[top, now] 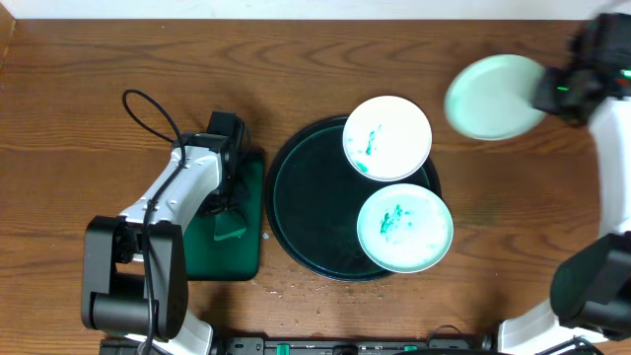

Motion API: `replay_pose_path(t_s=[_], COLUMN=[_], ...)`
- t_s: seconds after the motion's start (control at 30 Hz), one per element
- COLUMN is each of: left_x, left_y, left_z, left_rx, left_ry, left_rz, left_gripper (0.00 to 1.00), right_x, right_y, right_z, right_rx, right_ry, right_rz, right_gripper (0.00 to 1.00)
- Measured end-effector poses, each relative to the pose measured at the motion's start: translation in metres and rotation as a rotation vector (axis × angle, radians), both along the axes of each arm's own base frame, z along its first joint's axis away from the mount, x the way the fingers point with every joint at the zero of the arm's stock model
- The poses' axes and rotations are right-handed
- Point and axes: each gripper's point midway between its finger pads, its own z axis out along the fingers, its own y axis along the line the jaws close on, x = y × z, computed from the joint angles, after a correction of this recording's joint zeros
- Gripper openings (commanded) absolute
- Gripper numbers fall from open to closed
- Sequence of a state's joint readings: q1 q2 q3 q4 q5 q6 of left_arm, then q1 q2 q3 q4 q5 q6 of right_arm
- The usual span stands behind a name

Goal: Clean dirty plates on tray and stack at the side
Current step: 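Lower the plate onto the table right of the tray and release, then move the right gripper to the rim of the white plate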

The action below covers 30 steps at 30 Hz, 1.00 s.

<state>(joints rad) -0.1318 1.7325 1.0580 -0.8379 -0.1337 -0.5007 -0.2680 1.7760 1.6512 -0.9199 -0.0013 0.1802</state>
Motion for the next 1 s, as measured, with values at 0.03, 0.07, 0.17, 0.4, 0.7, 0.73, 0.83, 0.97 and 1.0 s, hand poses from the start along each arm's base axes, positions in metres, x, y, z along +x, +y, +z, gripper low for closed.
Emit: replay_pose_path(t_s=[0.03,0.07,0.17,0.4,0.7,0.73,0.83,0.97,1.0], left_x=[0.000,0.000,0.000,-0.001,-0.003,-0.003,-0.003,-0.003,-0.003], left_y=[0.000,0.000,0.000,0.000,0.000,0.000,0.000,0.000,0.000], left_z=[0.000,0.000,0.000,0.000,0.000,0.000,0.000,0.000,0.000], left_rx=[0.000,0.000,0.000,0.000,0.002,0.002,0.002,0.002,0.002], left_ry=[0.000,0.000,0.000,0.002,0.012,0.011,0.012,0.011,0.011], left_rz=[0.000,0.000,0.000,0.000,0.000,0.000,0.000,0.000,0.000], left_gripper=[0.07,0.08,0.07,0.07,0.07,0.07,0.07,0.07,0.08], right_x=[-0.006,-0.008,-0.016,-0.013,-0.015,-0.016,-0.020,-0.021,-0.020], right_y=[-0.020,-0.026,-0.054,-0.071,-0.069,-0.069,-0.067,-0.067,-0.067], right_z=[-0.002,-0.002,-0.017,-0.100,-0.167,-0.169,-0.167,-0.152,-0.143], right_rx=[0.011,0.012,0.030,0.089,0.141,0.144,0.146,0.133,0.125], right_ry=[0.002,0.003,0.027,0.171,0.284,0.291,0.303,0.287,0.272], right_rz=[-0.052,-0.070,-0.145,-0.183,-0.196,-0.197,-0.191,-0.182,-0.174], right_gripper=[0.01,0.01,0.01,0.01,0.17,0.18,0.19,0.28,0.41])
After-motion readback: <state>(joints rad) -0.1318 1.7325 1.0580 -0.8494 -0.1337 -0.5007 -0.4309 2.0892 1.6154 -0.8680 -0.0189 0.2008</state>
